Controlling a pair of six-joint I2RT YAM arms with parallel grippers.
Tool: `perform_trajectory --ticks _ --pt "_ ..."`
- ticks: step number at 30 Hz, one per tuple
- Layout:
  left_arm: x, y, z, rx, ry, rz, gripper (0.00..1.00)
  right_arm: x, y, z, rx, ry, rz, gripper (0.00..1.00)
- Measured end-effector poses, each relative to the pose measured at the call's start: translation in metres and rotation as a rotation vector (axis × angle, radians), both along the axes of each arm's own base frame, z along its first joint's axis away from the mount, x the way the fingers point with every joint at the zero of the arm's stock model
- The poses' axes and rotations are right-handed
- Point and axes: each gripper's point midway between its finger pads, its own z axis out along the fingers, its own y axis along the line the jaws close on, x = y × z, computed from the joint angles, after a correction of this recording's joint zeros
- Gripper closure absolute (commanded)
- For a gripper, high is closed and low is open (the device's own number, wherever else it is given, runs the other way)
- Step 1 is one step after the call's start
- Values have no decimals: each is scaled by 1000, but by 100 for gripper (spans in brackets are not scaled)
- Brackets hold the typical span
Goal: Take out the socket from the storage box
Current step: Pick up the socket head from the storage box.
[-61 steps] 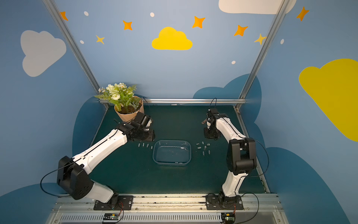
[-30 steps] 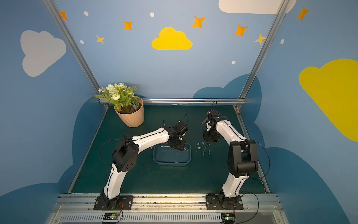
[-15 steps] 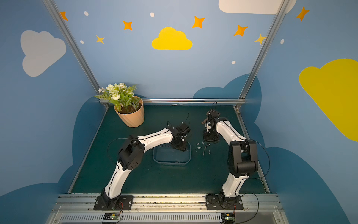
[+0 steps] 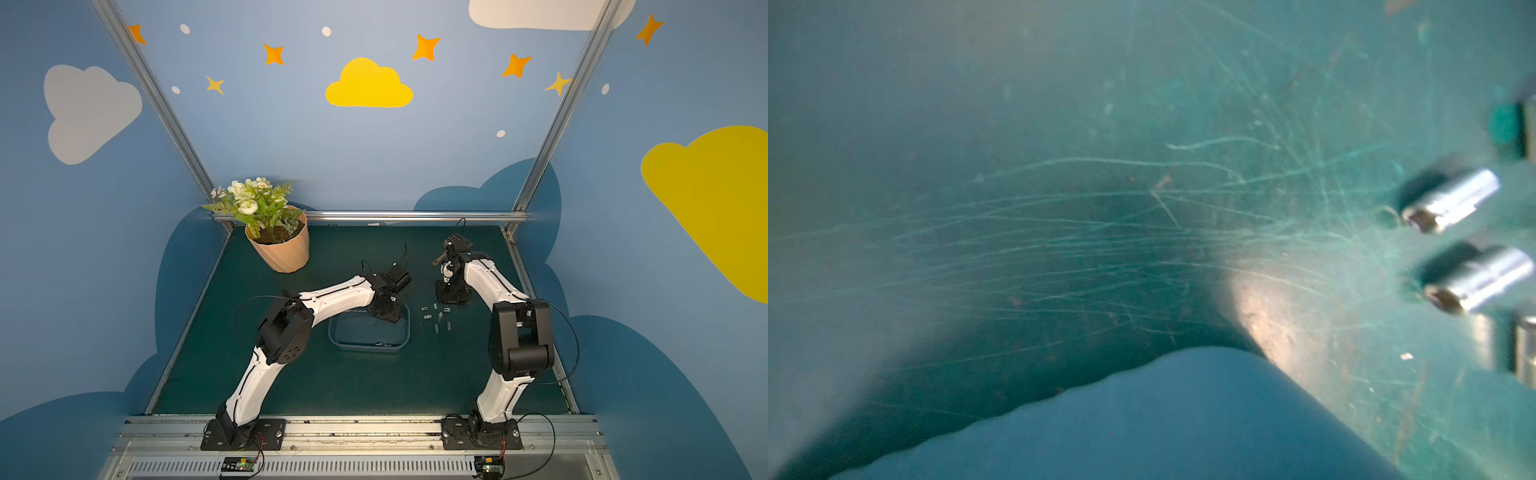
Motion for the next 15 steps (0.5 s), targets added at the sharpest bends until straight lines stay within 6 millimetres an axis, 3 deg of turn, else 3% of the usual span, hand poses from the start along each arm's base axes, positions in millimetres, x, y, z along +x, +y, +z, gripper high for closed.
perform_trajectory --ticks 15 --pt "9 5 -2 28 -62 99 55 -2 -1 -3 -2 5 3 64"
